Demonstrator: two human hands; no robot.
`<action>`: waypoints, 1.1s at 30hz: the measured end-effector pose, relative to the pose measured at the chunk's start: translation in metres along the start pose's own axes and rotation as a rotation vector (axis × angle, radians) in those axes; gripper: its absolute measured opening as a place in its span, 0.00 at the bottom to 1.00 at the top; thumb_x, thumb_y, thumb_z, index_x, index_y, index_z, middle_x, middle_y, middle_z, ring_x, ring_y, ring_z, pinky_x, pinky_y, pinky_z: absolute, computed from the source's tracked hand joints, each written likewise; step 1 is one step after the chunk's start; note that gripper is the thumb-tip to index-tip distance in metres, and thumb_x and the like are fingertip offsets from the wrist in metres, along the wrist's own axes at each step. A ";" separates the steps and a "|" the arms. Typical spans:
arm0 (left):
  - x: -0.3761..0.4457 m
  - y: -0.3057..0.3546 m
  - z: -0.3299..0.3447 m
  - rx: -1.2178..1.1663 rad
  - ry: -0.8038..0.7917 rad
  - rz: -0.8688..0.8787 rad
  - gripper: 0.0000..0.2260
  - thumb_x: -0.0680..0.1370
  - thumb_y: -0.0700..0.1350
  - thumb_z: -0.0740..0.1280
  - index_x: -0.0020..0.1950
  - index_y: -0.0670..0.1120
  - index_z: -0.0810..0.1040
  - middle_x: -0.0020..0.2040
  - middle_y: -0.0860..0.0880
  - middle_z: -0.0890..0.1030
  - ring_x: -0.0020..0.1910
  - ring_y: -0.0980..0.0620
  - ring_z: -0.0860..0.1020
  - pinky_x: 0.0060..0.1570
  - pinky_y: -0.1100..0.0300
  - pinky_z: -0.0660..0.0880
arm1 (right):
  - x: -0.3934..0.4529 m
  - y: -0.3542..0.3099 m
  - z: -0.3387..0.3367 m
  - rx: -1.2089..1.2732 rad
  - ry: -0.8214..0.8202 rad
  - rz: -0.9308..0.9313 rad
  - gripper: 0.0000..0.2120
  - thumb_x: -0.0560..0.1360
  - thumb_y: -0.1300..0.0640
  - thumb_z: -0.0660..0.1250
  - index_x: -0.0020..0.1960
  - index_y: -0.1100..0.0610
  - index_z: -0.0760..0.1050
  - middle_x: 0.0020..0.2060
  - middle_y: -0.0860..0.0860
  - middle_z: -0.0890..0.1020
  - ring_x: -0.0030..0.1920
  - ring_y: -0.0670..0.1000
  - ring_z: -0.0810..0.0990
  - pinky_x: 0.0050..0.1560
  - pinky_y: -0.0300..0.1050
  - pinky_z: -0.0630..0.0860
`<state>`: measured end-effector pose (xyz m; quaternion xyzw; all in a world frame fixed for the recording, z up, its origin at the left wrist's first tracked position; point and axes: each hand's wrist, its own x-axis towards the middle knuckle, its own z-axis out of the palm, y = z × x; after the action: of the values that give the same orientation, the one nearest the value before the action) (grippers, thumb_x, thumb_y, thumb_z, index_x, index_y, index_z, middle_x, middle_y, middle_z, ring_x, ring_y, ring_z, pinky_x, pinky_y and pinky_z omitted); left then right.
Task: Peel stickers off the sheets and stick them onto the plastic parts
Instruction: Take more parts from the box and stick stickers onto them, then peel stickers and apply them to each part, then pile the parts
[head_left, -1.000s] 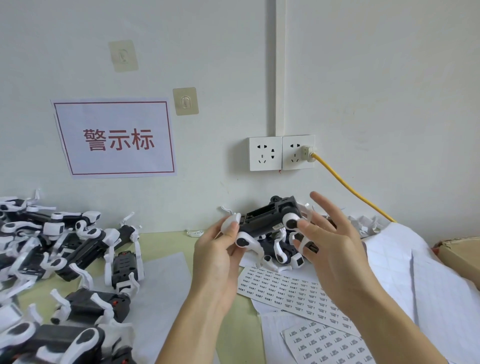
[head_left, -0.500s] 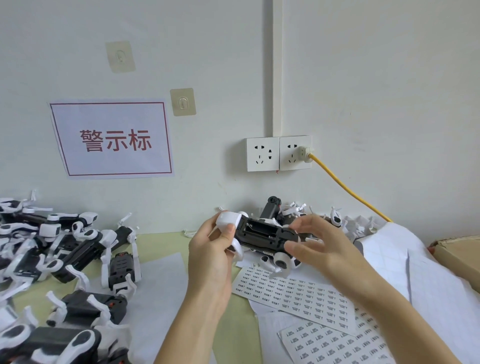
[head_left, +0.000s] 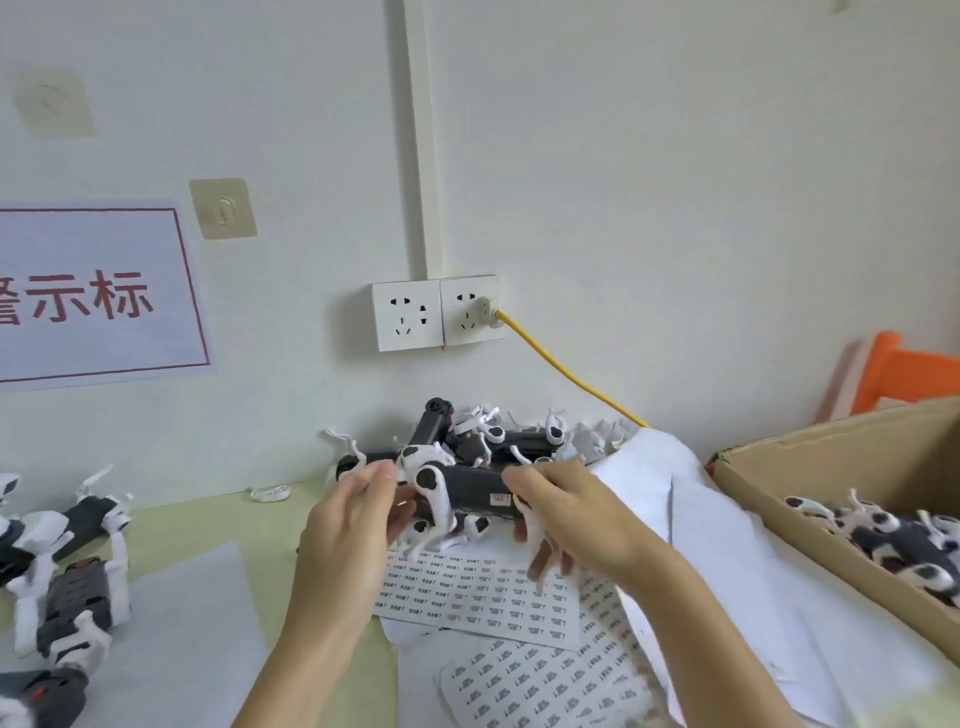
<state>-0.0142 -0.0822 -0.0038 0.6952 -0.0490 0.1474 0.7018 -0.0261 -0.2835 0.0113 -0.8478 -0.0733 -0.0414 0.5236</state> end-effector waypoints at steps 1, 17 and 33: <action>-0.001 0.000 0.002 -0.010 -0.015 0.007 0.09 0.83 0.49 0.63 0.52 0.52 0.83 0.48 0.50 0.87 0.48 0.54 0.85 0.51 0.60 0.77 | 0.000 0.006 -0.011 0.074 0.053 0.062 0.27 0.71 0.39 0.58 0.42 0.66 0.70 0.32 0.62 0.75 0.29 0.58 0.84 0.27 0.42 0.66; 0.019 -0.012 -0.025 0.994 -0.178 0.050 0.11 0.81 0.48 0.62 0.61 0.54 0.78 0.60 0.53 0.80 0.60 0.53 0.78 0.54 0.60 0.75 | 0.011 0.031 -0.038 0.577 0.432 0.260 0.08 0.79 0.60 0.64 0.49 0.57 0.83 0.51 0.57 0.84 0.48 0.55 0.83 0.47 0.48 0.77; 0.108 0.010 -0.187 1.789 -0.257 -0.665 0.35 0.77 0.62 0.66 0.75 0.41 0.64 0.72 0.46 0.72 0.67 0.48 0.74 0.61 0.61 0.71 | 0.012 0.000 0.016 -0.071 0.191 -0.064 0.15 0.79 0.59 0.60 0.42 0.45 0.81 0.39 0.44 0.83 0.40 0.59 0.84 0.30 0.40 0.74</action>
<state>0.0598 0.1179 0.0303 0.9623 0.2044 -0.1535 -0.0928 -0.0142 -0.2678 0.0057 -0.8551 -0.0487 -0.1413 0.4964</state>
